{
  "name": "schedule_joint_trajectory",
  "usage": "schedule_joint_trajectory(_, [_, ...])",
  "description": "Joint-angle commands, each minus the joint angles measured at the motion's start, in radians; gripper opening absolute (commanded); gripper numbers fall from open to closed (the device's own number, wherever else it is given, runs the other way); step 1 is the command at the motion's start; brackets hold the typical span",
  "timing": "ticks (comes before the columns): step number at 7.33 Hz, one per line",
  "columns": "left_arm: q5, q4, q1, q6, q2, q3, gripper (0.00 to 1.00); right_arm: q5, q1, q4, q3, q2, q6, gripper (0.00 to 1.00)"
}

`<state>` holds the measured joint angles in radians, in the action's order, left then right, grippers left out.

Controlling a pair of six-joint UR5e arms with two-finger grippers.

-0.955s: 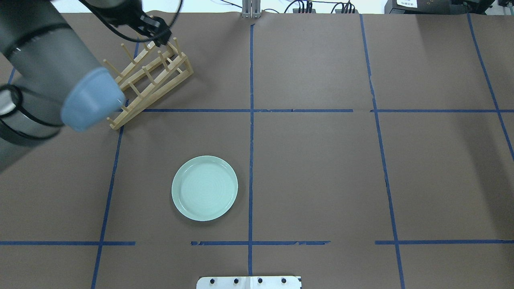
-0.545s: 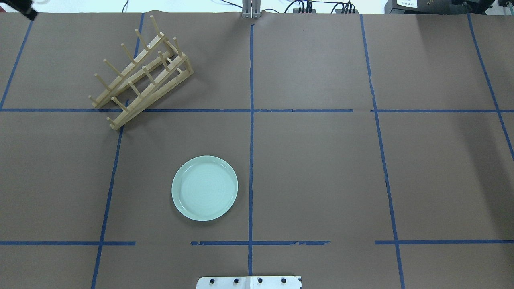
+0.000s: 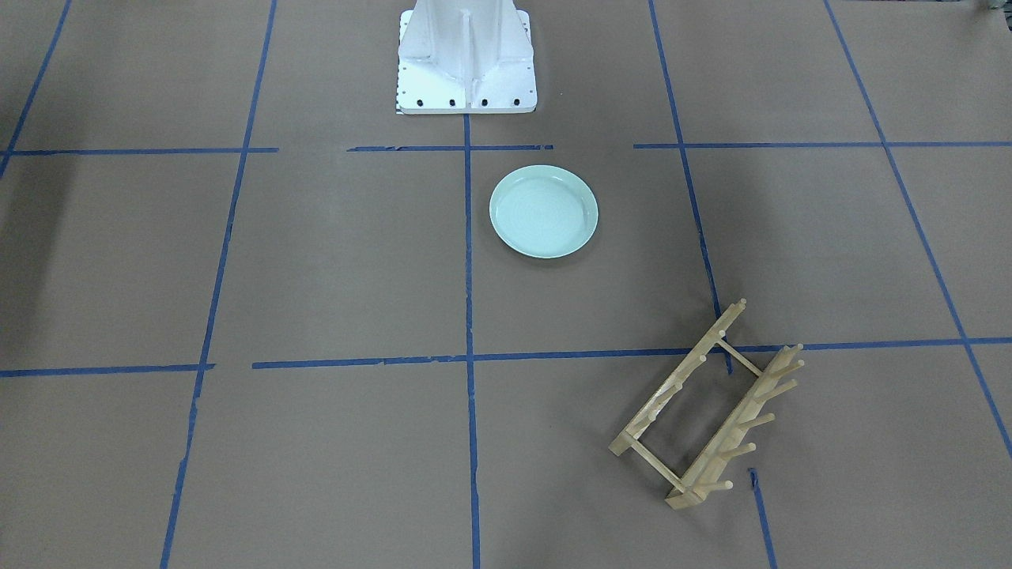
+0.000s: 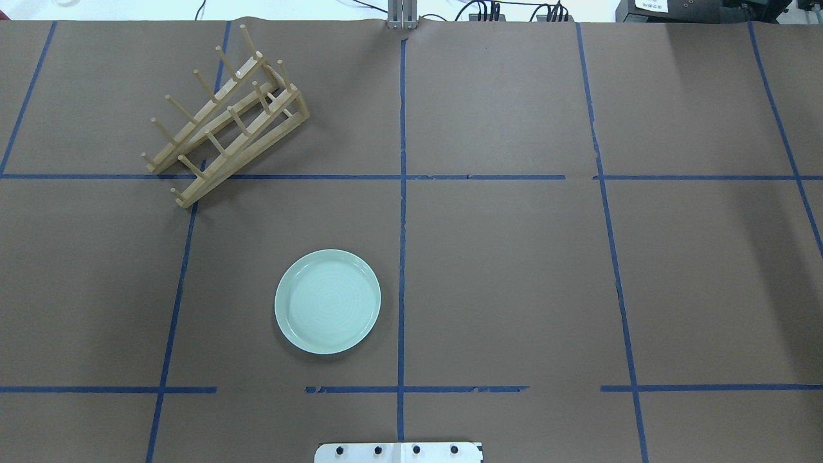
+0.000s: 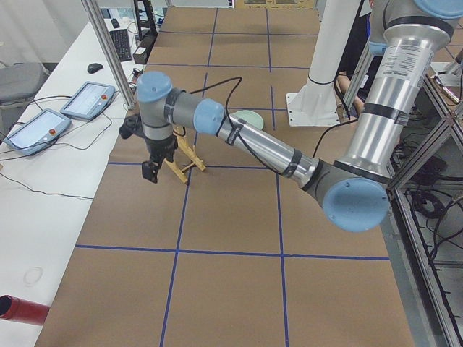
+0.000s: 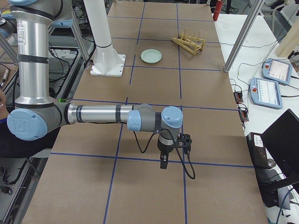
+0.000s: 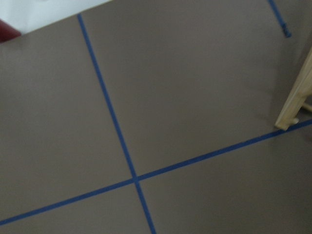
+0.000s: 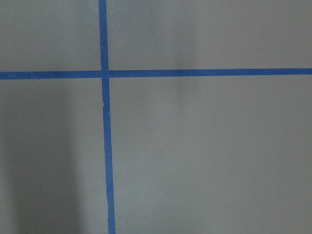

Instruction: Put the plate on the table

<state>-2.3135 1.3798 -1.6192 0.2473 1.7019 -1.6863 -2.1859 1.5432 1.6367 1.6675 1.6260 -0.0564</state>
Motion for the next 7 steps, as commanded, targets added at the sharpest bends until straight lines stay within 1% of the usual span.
schedule_joint_trajectory(1, [-0.006,0.002,-0.027,0.012,-0.097,0.030,1.00,0.000,0.001,0.000,0.000,0.000,0.000,1.00])
schedule_joint_trajectory(4, [-0.007,0.056,-0.022,0.000,-0.093,0.108,1.00,0.000,0.000,0.000,0.000,0.000,0.000,1.00])
schedule_joint_trajectory(5, [-0.023,0.061,-0.022,-0.016,-0.094,0.111,1.00,0.000,0.001,0.000,0.000,0.000,0.000,1.00])
schedule_joint_trajectory(6, [-0.079,0.076,-0.022,-0.064,-0.096,0.112,1.00,0.000,0.000,0.000,0.000,0.000,0.000,1.00])
schedule_joint_trajectory(7, [-0.105,0.094,-0.022,-0.180,-0.094,0.105,1.00,0.000,0.000,0.000,0.000,0.000,0.001,1.00])
